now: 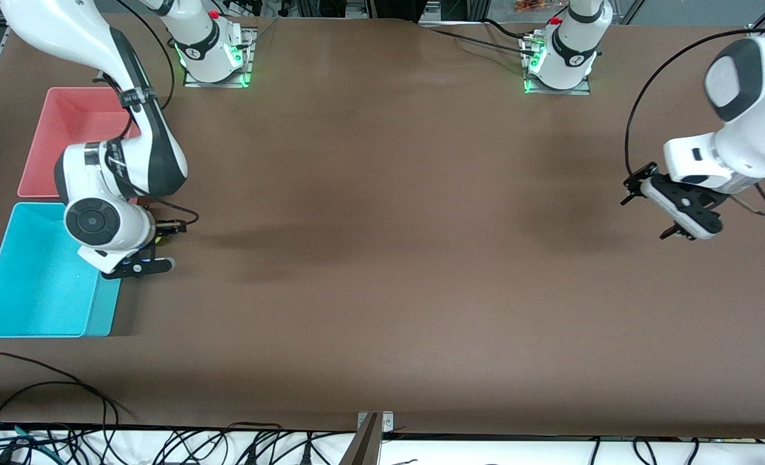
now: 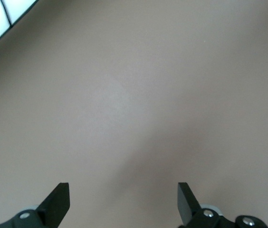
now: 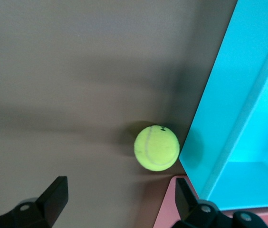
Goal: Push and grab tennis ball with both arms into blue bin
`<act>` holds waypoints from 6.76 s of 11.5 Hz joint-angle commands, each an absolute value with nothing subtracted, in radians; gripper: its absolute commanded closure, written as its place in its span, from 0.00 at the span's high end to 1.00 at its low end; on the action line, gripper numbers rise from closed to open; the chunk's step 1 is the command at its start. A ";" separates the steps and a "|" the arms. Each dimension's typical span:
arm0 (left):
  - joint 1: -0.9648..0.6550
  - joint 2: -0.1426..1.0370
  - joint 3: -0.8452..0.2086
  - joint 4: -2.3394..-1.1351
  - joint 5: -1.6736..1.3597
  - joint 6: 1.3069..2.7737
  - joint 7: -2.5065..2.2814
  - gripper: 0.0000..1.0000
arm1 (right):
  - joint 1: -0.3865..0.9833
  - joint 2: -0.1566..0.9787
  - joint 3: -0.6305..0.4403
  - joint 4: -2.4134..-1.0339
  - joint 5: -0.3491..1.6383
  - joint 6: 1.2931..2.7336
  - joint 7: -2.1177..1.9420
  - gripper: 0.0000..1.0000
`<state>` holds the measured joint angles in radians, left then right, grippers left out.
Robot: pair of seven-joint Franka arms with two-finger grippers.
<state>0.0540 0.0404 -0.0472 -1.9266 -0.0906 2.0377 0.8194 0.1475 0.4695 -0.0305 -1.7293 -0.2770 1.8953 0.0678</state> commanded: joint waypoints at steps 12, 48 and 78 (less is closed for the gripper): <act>0.037 0.026 -0.063 -1.416 0.028 1.310 0.269 1.00 | 0.118 0.529 -0.072 -1.936 -0.284 2.243 0.106 1.00; 0.052 0.029 -0.071 -1.411 0.026 1.348 0.137 1.00 | -0.242 0.629 -0.106 -1.611 0.040 1.861 -0.506 1.00; 0.052 0.031 -0.069 -1.413 0.028 1.345 0.137 1.00 | -0.015 0.049 -0.071 -1.632 -0.011 1.687 0.094 1.00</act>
